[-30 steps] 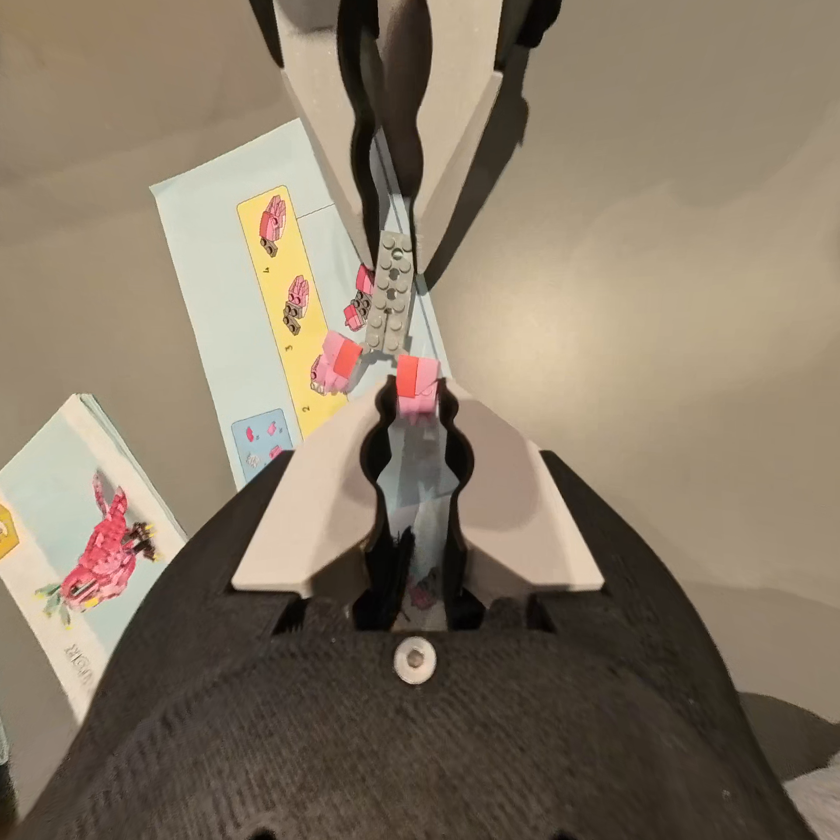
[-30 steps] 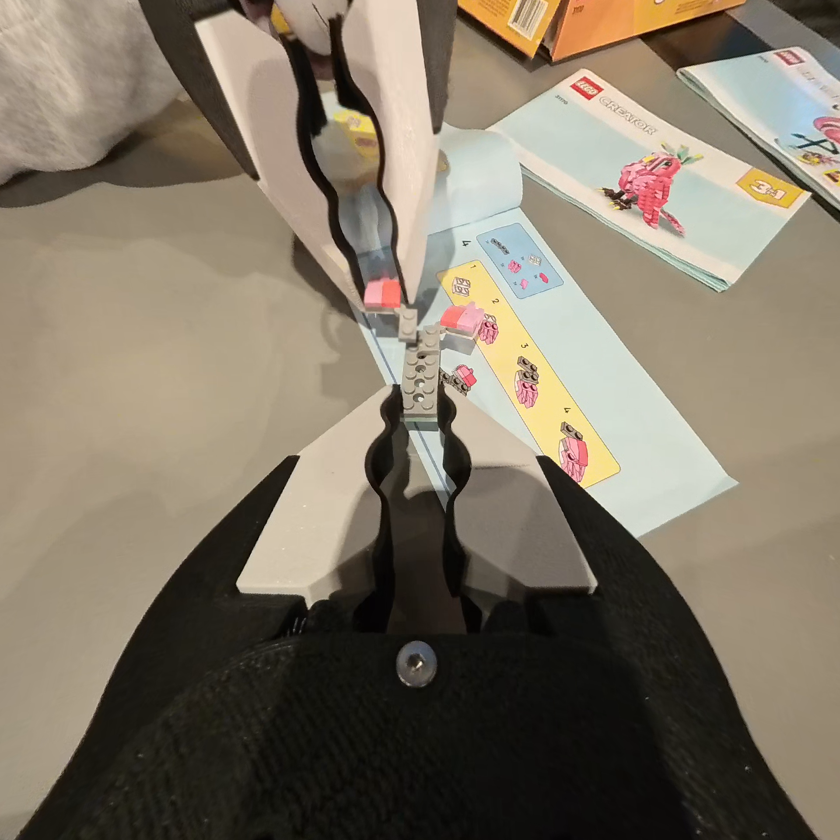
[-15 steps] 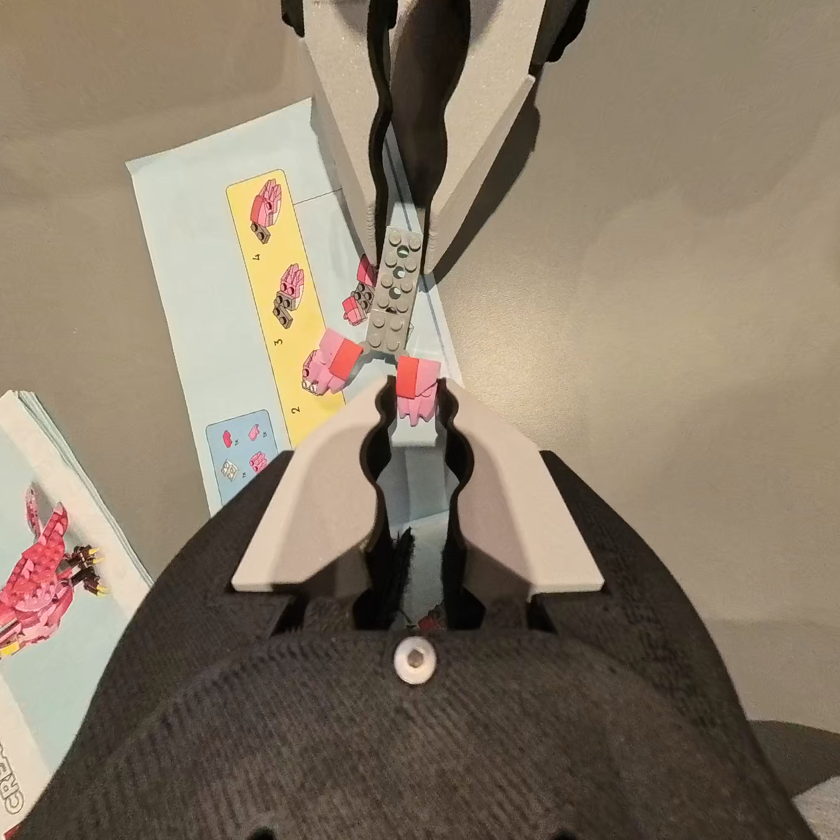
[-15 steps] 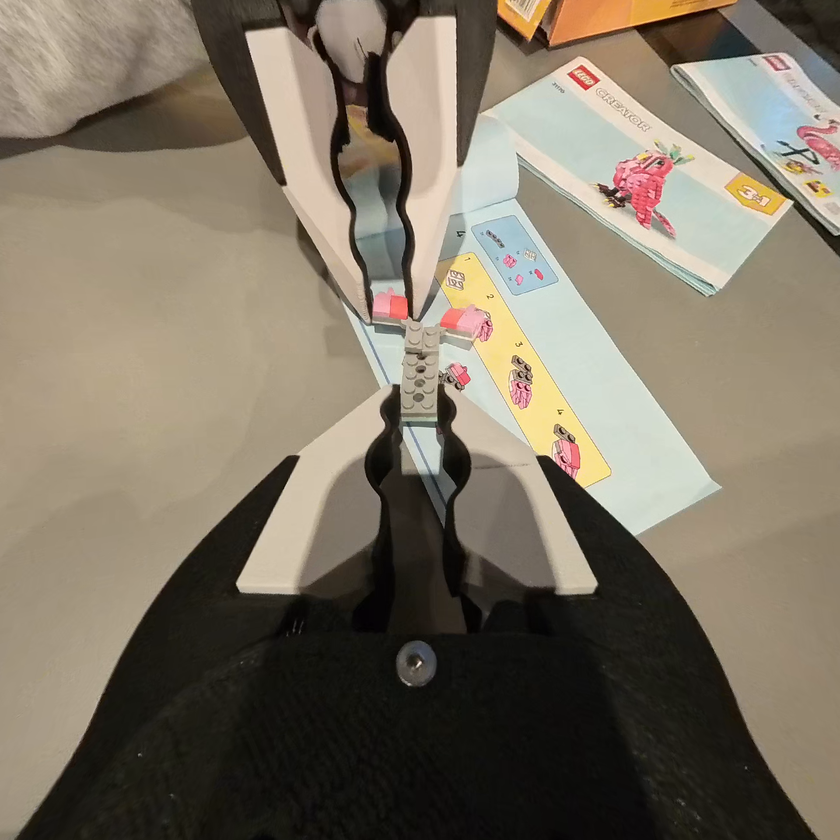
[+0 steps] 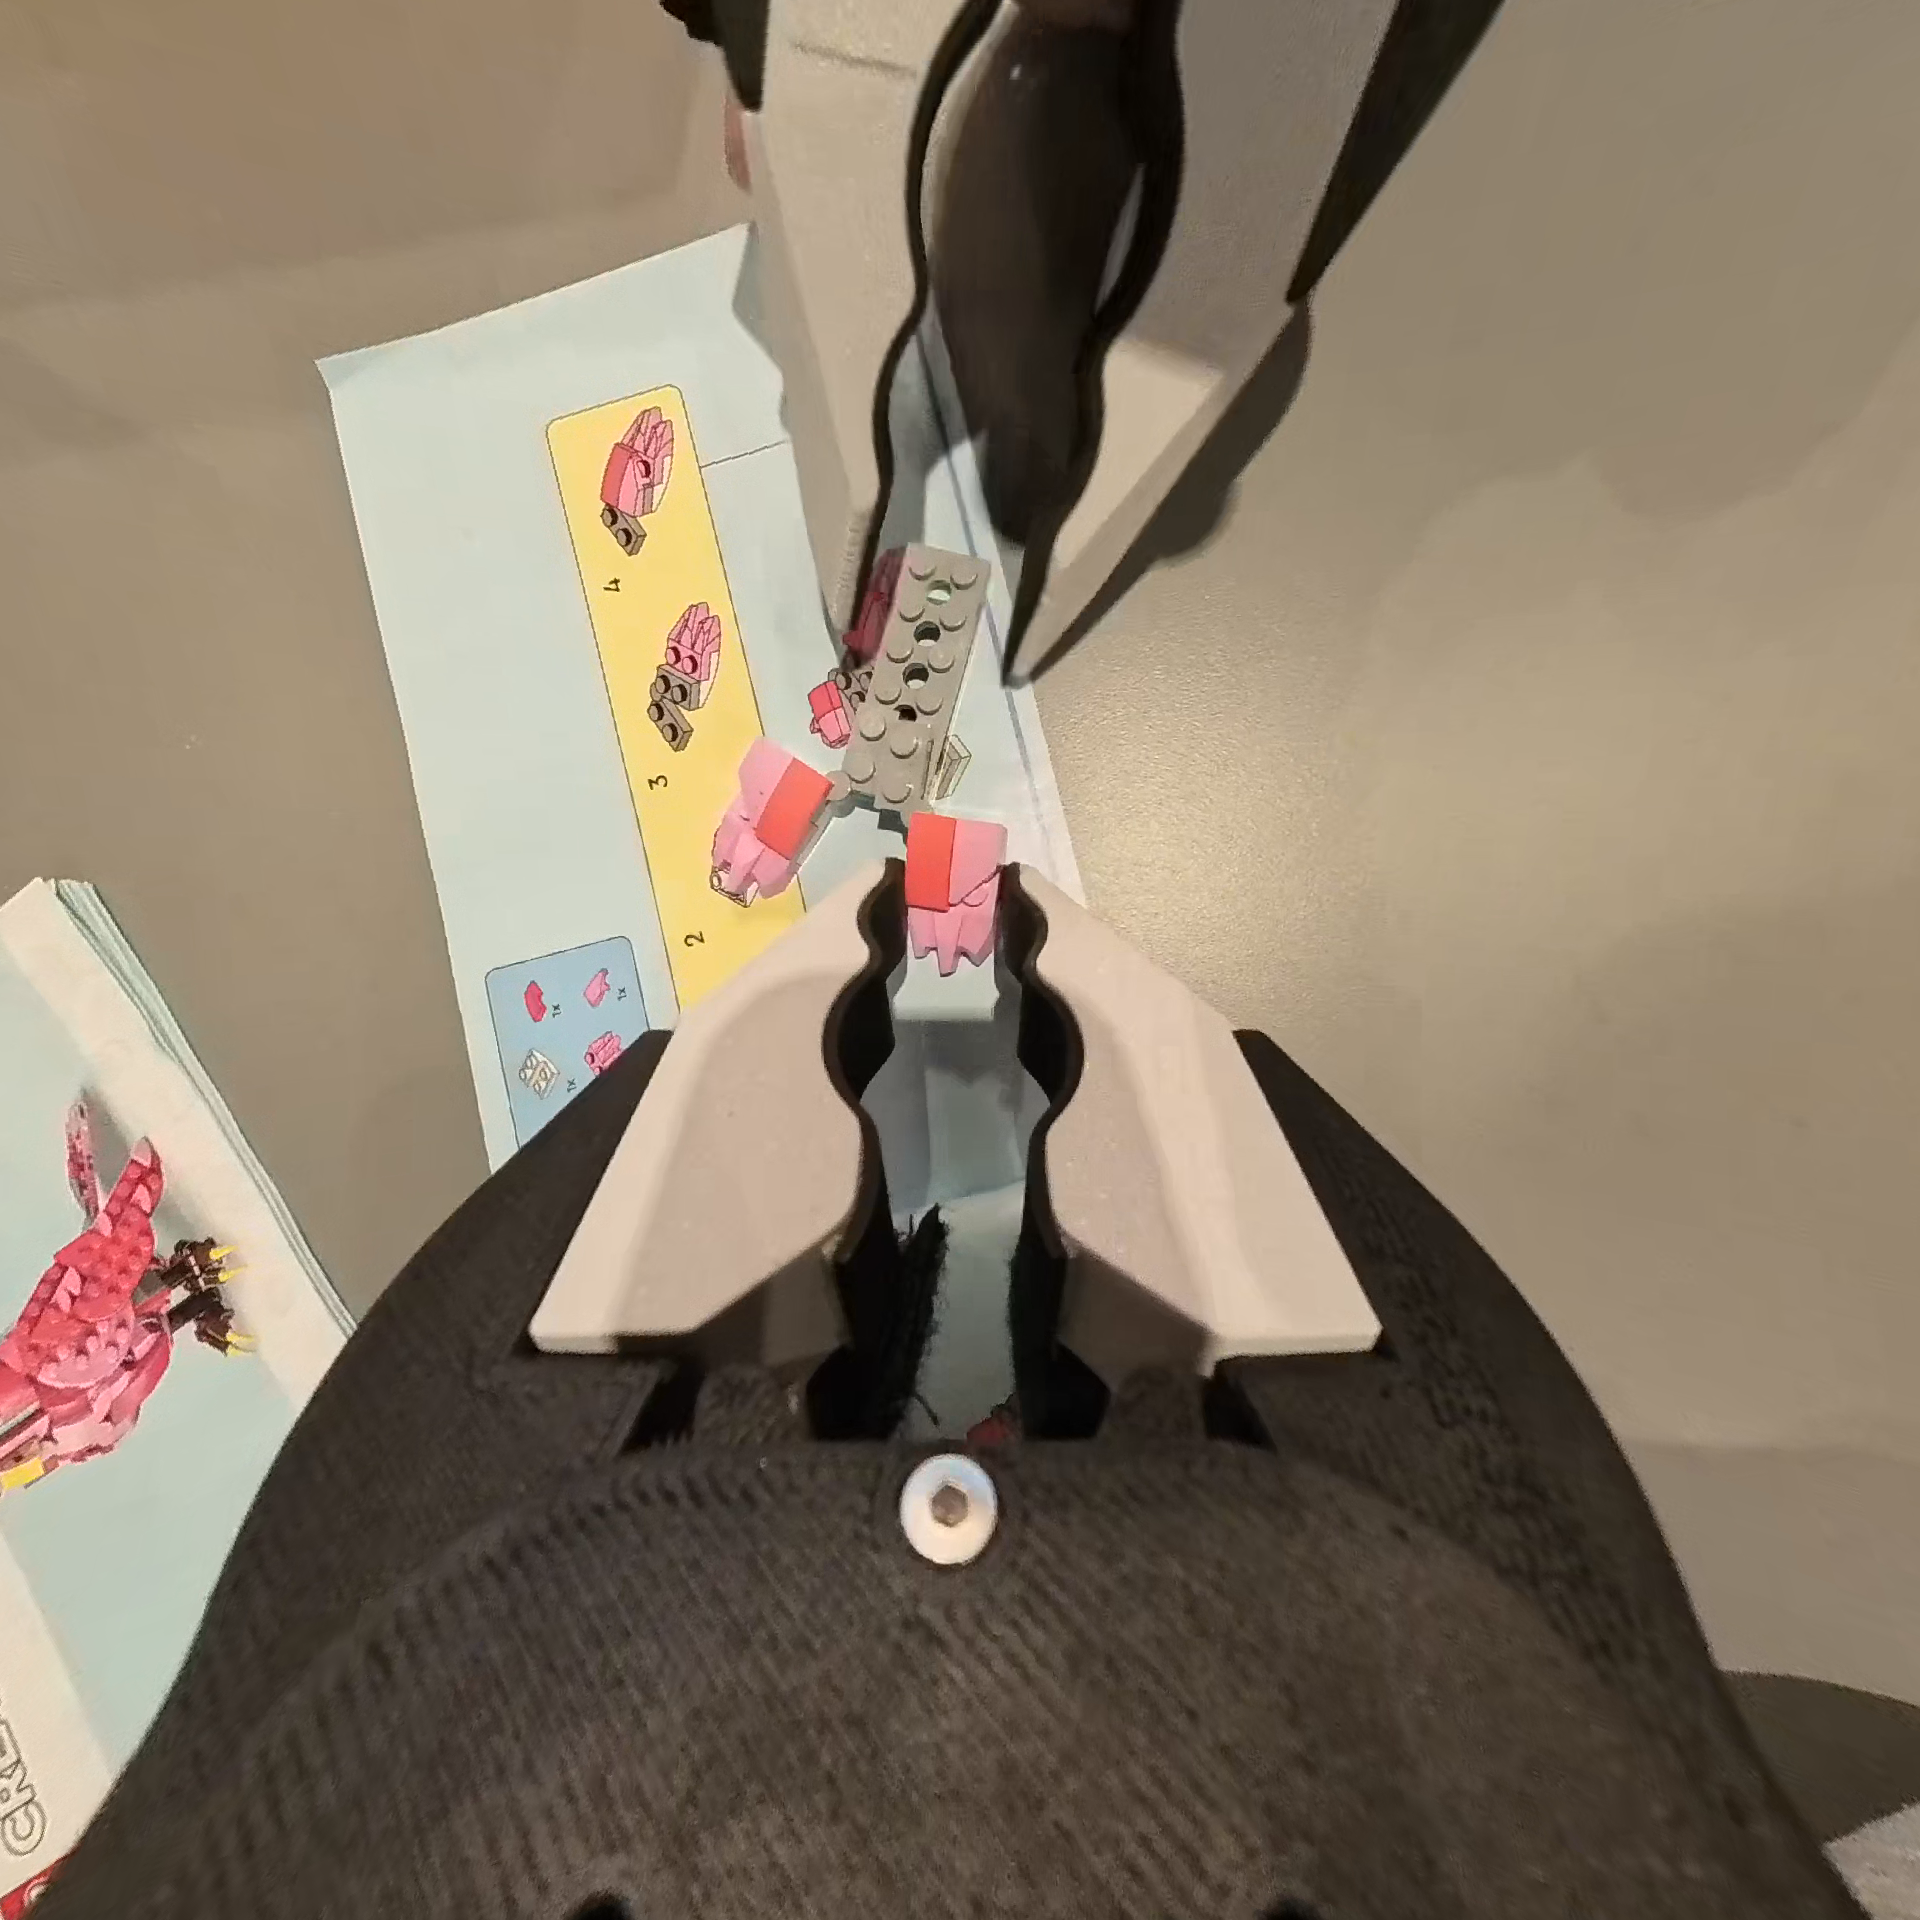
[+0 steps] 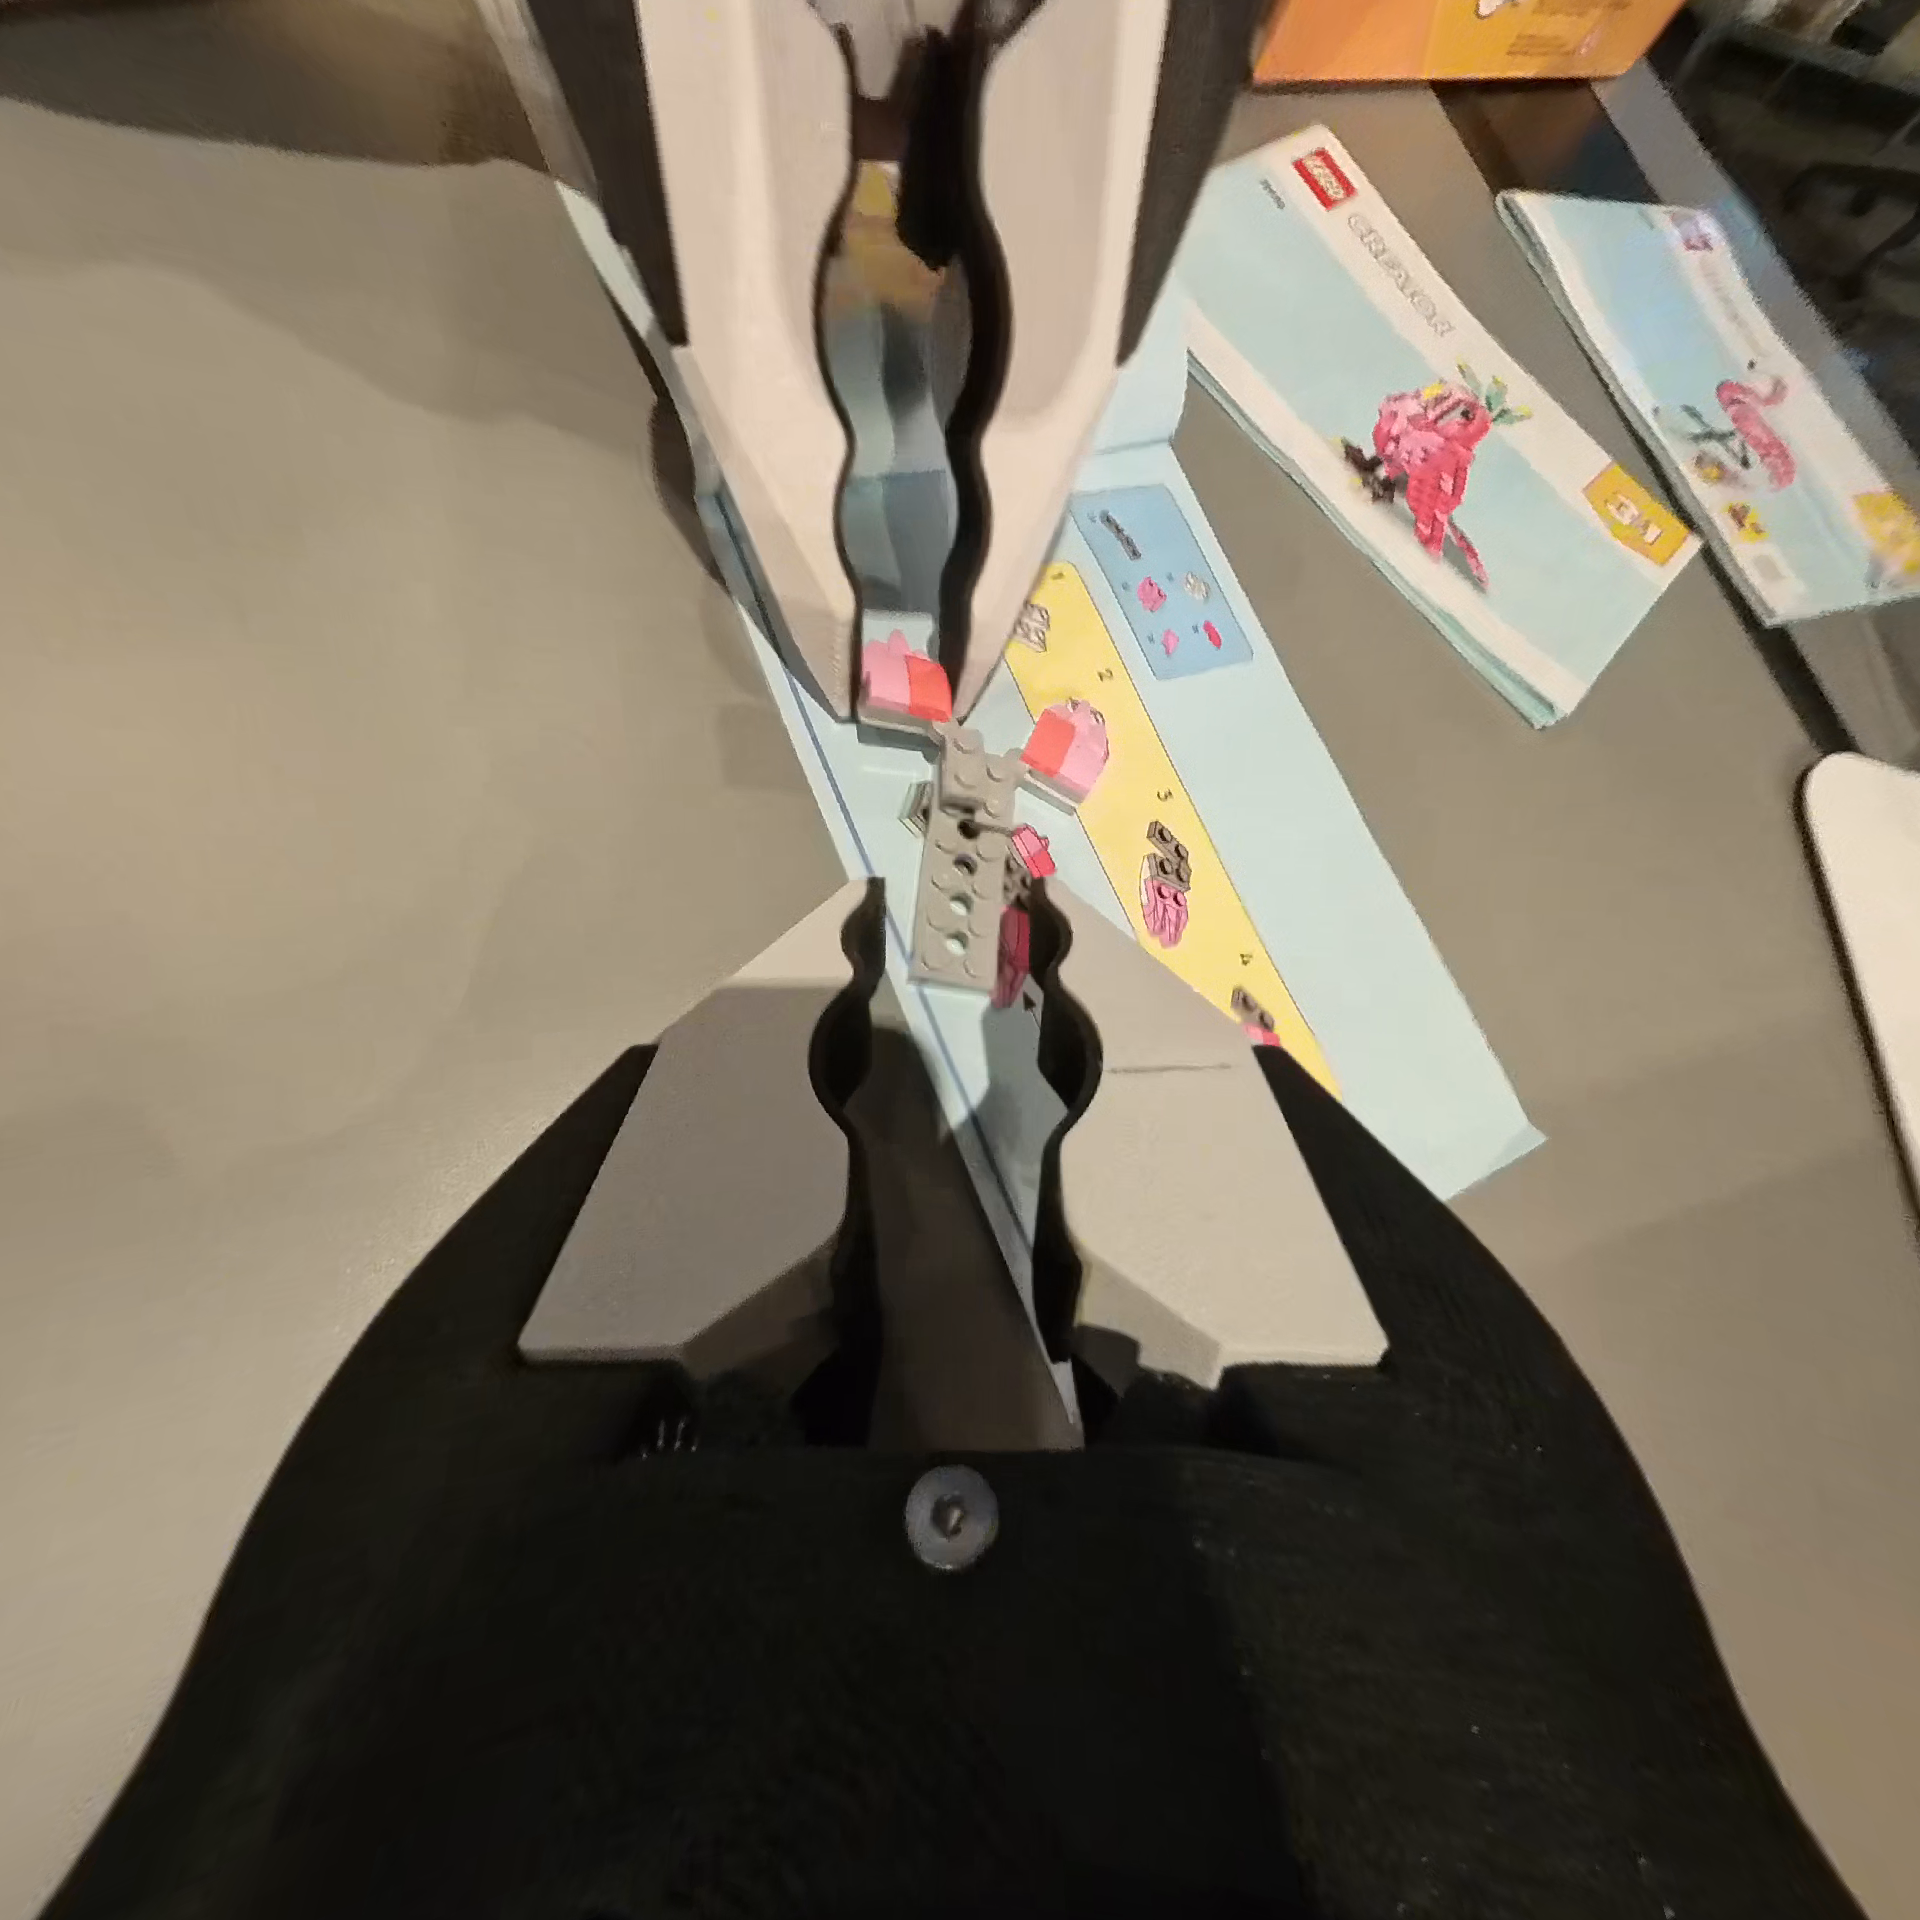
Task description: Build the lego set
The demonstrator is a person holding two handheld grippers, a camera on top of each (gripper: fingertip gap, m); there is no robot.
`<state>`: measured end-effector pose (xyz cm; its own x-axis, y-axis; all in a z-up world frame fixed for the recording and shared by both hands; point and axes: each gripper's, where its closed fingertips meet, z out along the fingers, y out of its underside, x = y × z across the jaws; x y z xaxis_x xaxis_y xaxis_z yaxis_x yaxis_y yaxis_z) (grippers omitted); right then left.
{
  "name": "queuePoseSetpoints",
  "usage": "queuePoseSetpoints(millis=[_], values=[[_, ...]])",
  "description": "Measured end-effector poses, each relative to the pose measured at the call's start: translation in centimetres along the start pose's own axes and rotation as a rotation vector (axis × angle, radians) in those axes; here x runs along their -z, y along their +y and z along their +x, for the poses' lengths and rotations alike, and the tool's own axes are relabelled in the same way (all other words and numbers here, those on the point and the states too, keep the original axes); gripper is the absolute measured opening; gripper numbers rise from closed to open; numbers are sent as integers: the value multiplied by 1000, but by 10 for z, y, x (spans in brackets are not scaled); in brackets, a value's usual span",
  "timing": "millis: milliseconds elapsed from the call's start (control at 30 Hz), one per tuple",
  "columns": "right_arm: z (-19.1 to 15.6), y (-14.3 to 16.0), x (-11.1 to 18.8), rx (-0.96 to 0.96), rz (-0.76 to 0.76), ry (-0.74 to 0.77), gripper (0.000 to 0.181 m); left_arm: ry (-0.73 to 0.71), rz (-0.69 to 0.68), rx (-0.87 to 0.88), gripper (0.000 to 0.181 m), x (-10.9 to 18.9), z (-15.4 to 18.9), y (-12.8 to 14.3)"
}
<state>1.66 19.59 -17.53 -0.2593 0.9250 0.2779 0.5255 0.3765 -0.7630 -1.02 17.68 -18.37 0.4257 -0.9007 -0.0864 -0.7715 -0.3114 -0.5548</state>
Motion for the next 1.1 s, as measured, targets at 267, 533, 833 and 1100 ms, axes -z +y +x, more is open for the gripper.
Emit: queuePoseSetpoints(millis=[267,533,833,1100], values=[[-7,-17,-9,213,-5,106,25,21,0,11,17,-1,0,-1],[-2,-12,-13,340,-86,185,15,38,-28,-6,17,-1,0,-1],[3,-11,-16,352,-119,225,10,-3,-113,-12,17,-1,-3,1],[8,-11,-19,312,-156,272,8,-69,-141,-48,18,1,-9,2]])
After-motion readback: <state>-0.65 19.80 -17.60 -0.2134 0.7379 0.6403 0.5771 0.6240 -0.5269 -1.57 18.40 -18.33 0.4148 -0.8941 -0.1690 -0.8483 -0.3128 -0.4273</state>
